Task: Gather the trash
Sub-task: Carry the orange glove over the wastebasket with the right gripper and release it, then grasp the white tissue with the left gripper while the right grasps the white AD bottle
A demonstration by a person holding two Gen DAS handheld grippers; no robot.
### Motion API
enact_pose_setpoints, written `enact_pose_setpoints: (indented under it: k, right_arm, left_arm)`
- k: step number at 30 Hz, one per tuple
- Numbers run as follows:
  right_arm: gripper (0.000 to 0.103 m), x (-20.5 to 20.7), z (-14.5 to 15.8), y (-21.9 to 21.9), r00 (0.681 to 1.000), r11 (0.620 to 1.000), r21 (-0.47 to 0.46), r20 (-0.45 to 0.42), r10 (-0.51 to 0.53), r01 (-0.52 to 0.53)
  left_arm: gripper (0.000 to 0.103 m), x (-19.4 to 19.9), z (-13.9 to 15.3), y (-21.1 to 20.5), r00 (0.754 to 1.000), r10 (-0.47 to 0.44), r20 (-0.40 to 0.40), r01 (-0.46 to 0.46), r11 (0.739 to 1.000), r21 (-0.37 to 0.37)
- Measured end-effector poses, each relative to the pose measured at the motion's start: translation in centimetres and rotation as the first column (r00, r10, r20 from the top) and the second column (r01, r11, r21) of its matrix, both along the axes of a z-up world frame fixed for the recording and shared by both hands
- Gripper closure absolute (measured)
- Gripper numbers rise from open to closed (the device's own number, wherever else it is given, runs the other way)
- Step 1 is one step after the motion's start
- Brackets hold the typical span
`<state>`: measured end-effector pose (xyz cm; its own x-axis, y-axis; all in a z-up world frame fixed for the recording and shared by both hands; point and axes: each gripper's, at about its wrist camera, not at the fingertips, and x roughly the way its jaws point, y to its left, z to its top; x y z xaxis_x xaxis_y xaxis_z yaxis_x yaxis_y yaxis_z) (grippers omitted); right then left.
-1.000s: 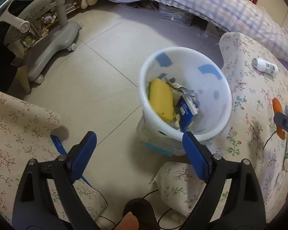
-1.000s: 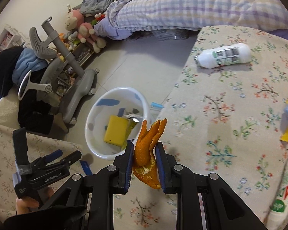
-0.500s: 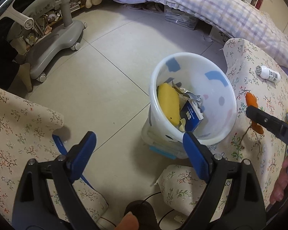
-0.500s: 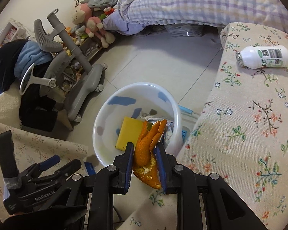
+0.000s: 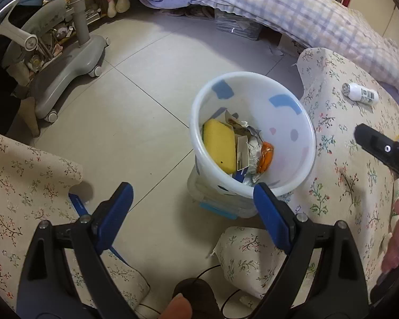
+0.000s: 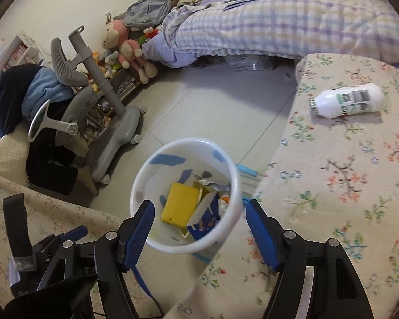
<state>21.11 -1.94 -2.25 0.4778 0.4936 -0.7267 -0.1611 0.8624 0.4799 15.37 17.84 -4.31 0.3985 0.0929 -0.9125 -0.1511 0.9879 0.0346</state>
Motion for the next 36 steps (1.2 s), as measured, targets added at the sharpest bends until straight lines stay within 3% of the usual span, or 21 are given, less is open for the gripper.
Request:
enact_pose_setpoints:
  k: [5, 17, 21, 36]
  right_arm:
    - [0.026, -1.6, 0.6, -2.7, 0.999, 0.998, -0.059, -0.034, -0.015, 0.013]
    - [0.006, -7.5, 1.1, -12.7, 0.993, 0.968, -0.233, -0.044, -0.107, 0.094]
    - [0.006, -9.5, 0.7, -16.3, 0.988, 0.954, -0.273, -0.058, -0.145, 0.124]
    - [0.006, -16.0, -1.6, -27.7, 0.935, 0.922, -0.283, -0.157, -0.318, 0.266]
  left_arm:
    - [0.011, 0.0, -0.4, -1.3, 0.999, -0.042, -0.018, 0.042, 0.999, 0.021]
    - [0.011, -1.2, -0.7, -6.0, 0.986, -0.152, -0.066, 0.147, 0.987, -0.071]
    - [0.011, -1.7, -0.3, -8.7, 0.977, -0.203, -0.064, 0.198, 0.977, -0.084]
    - [0.011, -3.8, -0.3, -20.2, 0.900, -0.429, -0.079, 0.420, 0.901, -0.112]
